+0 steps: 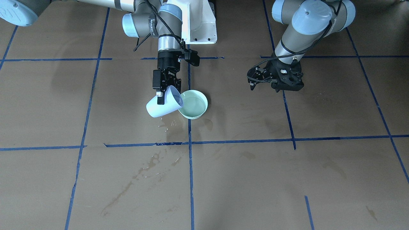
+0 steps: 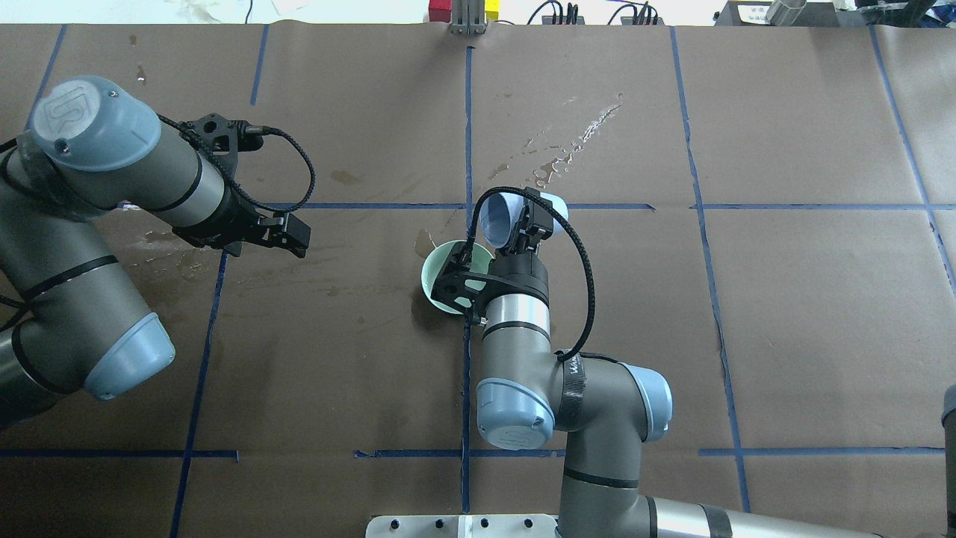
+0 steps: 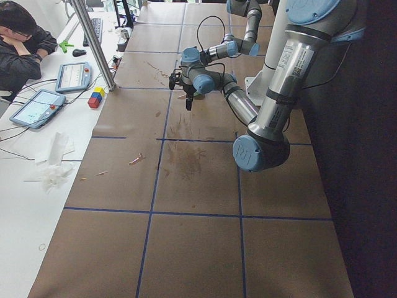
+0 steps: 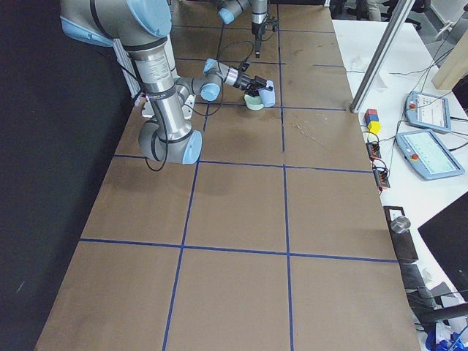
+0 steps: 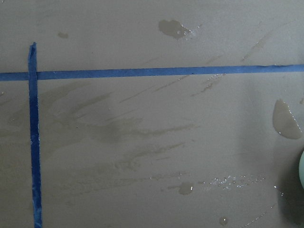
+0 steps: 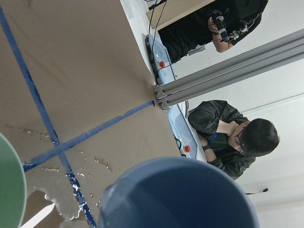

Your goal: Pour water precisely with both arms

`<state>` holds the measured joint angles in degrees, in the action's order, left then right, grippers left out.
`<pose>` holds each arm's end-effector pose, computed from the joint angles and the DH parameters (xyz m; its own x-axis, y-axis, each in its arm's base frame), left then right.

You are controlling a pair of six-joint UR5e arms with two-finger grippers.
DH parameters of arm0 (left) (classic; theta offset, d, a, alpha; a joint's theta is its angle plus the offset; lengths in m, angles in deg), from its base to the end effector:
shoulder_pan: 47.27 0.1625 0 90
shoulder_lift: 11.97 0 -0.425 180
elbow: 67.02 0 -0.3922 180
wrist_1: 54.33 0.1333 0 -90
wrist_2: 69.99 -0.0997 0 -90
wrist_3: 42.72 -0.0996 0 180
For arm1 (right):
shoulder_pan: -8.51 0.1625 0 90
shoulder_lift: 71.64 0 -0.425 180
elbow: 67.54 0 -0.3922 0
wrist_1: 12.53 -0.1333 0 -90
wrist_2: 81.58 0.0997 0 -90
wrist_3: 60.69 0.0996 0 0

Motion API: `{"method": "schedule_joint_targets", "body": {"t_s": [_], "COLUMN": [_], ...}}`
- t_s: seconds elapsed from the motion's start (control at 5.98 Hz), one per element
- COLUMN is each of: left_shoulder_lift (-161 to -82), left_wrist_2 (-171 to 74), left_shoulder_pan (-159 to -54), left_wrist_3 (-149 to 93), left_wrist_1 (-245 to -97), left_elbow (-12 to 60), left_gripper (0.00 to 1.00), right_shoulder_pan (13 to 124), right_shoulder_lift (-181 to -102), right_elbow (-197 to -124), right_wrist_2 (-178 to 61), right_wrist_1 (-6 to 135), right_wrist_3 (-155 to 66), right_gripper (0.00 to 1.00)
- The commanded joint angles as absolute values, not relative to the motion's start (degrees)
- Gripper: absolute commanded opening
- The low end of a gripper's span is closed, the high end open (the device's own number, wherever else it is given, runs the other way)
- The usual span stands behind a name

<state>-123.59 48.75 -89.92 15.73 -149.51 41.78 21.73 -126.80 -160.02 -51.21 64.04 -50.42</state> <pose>0.3741 -0.4607 0.2932 0.6172 0.0553 -0.7849 0.0217 0.9960 0.0871 -0.5892 -0.3636 0.2282 0.8636 -0.3082 -0.3991 0.4695 0.2029 0.8593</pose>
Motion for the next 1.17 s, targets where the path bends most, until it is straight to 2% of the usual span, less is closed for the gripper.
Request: {"method": "schedule_joint_targets", "body": {"t_s": [0.0,1.0], "left_shoulder_lift": [-123.59,-123.50], "left_wrist_2": [48.75,48.75], "left_shoulder_pan": [-89.98,-89.98], "left_wrist_3": [15.73,15.73], "left_wrist_1": [-149.51,-149.51], "left_elbow": [41.78,41.78], "left_gripper": [1.00,1.00], "right_shoulder_pan": [21.43,20.99], "right_shoulder_lift": [-126.75,-126.84], "right_elbow": [-160.09,-160.00], "right_wrist_2": [-52.92,-54.07], "right_wrist_1": [65.42,65.42], "right_wrist_3": [-55.05,-58.58], "right_gripper": [0.00,0.00]}}
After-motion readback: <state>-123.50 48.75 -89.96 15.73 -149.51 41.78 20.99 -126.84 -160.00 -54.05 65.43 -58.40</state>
